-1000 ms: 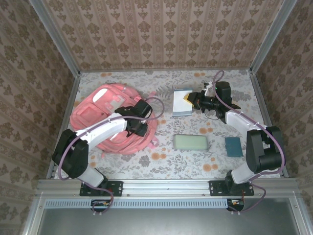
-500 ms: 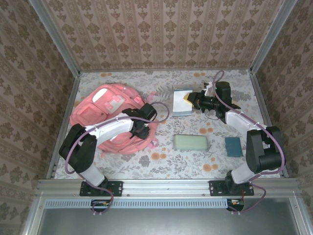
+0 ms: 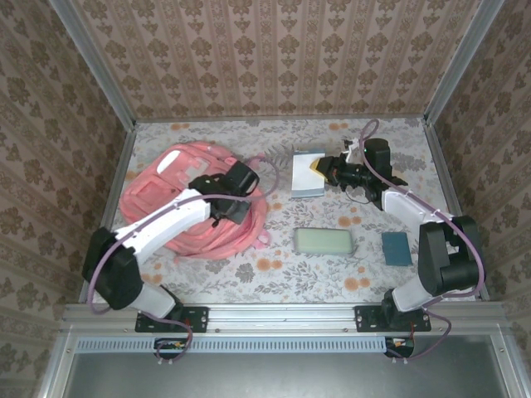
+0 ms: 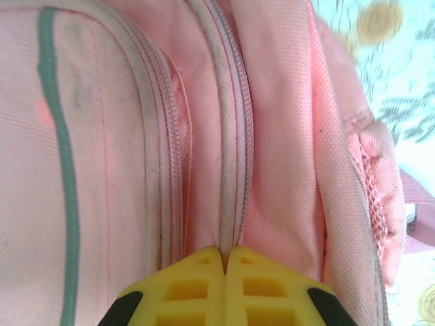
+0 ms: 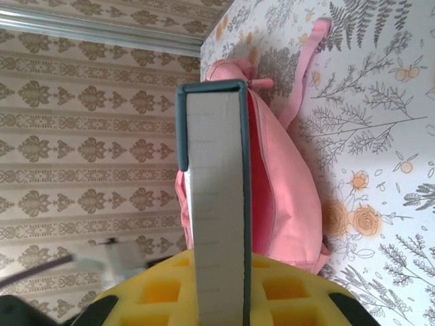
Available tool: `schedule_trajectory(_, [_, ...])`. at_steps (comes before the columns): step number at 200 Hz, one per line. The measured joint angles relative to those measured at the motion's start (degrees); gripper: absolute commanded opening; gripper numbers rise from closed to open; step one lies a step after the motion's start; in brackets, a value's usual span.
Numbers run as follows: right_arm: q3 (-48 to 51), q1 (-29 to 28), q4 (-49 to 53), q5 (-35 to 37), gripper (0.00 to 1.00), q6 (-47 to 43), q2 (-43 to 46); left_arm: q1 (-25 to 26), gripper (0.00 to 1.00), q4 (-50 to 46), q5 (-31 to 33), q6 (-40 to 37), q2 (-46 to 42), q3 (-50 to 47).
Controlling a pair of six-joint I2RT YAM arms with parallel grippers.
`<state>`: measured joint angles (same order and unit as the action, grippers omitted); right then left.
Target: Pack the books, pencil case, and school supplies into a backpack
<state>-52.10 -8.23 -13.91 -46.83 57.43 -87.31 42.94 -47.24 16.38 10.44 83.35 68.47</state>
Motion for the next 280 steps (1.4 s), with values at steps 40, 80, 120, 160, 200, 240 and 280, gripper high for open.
schedule_trajectory(40, [0.22, -3.39, -0.85, 0.79, 0.0, 1.31, 0.0, -3.43, 0.0, -1.14, -0.46, 0.04, -4.52, 3.52])
schedule_trajectory(80, [0.46, -10.67, -5.35, 3.41, 0.0, 4.46, -1.29, -7.5, 0.0, -3.28, -3.78, 0.42, -6.49, 6.8])
schedule_trajectory(120, [-0.72, -19.37, -10.12, 7.96, 0.0, 8.24, -7.5, -11.67, 0.0, -4.31, -6.23, 0.76, -8.9, 10.19])
schedule_trajectory(160, [-5.79, -25.31, -12.72, 14.91, 0.0, 12.46, -14.86, -13.05, 0.0, -4.46, -8.83, 2.47, -10.29, 12.68])
schedule_trajectory(200, [-14.93, -29.05, -16.24, 20.61, 0.0, 16.94, -25.83, -13.09, 0.0, -4.52, -10.49, 3.74, -10.45, 13.73])
schedule_trajectory(240, [-17.35, -29.92, -18.14, 22.49, 0.0, 18.67, -29.05, -13.07, 0.33, -5.55, -12.37, 4.46, -11.34, 11.76])
schedule_trajectory(280, [-18.23, -29.92, -17.62, 22.49, 0.0, 18.62, -29.05, -8.59, 0.5, -6.8, -12.11, 4.52, -14.1, 2.67])
